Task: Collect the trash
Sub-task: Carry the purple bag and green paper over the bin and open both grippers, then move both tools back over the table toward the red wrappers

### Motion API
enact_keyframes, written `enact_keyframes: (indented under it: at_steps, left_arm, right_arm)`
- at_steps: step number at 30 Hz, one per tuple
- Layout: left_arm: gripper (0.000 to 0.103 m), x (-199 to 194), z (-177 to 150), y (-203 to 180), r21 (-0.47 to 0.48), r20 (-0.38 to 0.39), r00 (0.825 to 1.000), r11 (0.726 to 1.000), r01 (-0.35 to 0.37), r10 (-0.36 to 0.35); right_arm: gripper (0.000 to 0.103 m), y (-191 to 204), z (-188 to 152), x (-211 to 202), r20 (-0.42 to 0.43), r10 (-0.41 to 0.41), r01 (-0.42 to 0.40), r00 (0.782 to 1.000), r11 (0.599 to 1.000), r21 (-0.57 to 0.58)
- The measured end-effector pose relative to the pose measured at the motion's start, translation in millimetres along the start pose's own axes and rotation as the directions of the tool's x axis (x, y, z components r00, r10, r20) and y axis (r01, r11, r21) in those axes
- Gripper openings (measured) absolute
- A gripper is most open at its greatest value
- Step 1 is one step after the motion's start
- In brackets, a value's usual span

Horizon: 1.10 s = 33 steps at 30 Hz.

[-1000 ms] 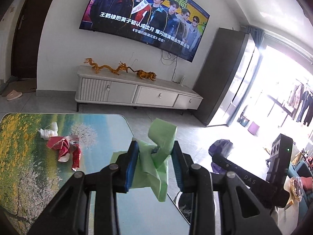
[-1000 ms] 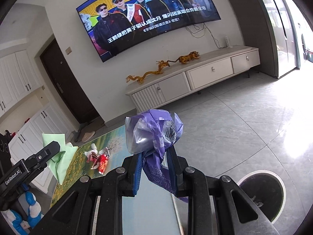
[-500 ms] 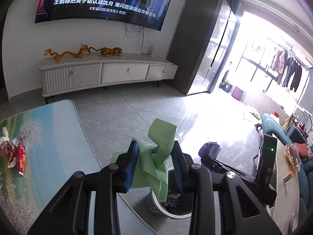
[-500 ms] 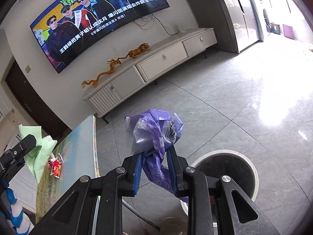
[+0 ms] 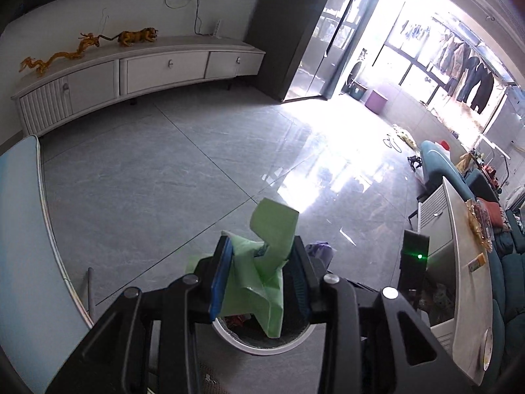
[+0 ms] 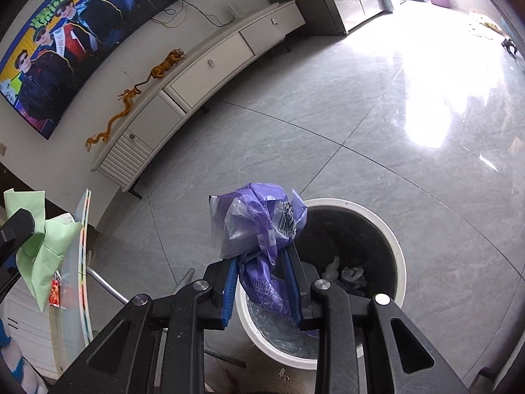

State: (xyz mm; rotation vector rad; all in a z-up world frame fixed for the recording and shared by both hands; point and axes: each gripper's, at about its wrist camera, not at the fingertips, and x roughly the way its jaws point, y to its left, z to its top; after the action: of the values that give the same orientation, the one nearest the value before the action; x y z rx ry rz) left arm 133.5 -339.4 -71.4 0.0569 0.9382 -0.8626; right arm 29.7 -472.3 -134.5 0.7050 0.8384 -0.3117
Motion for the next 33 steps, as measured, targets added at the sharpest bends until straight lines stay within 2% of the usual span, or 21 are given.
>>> enact_keyframes:
  at_steps: [2,6,9,18,22,27,33]
  left_arm:
    - [0.037,14.8,-1.1,-6.2,0.005,-0.028,1.0,1.0,0.015,-0.015]
    - [0.045,38.4,-1.9,-16.2,0.005,-0.068,0.997,0.999,0.041,-0.04]
    - [0.045,52.0,-1.4,-19.5,-0.002,-0.097,0.993,0.998,0.067,-0.067]
    - [0.05,54.9,-4.1,-29.2,0.015,-0.12,0.989,0.996,0.09,-0.088]
    - [0.05,38.0,-2.2,-18.5,0.014,-0.096,0.993,0.998,0.065,-0.063]
    - [0.05,6.7,2.0,-2.2,-0.008,-0.026,1.0,1.0,0.0,0.0]
    - [0.05,-40.8,4.2,21.3,-0.045,0.069,0.994,0.995,-0.084,0.087]
  right_arm:
    - [0.028,-8.2,-0.3,5.7,-0.015,-0.013,0.013,1.0,1.0,0.019]
    - [0.041,-24.2,-1.0,12.2,-0.034,-0.03,0.032,0.999,0.998,0.058]
    - [0.046,-31.8,-1.4,12.4,-0.04,-0.046,0.049,0.998,0.996,0.077]
    - [0.05,-37.1,3.6,0.5,-0.016,-0.056,0.057,0.998,0.993,0.1]
    - [0.05,-30.7,6.7,-4.5,-0.002,-0.046,0.046,0.999,0.994,0.095]
    - [0.051,-16.3,12.6,-17.0,0.029,-0.03,0.027,0.999,0.997,0.076]
    - [0.053,7.3,18.2,-35.5,0.069,0.003,-0.005,0.998,0.999,0.039]
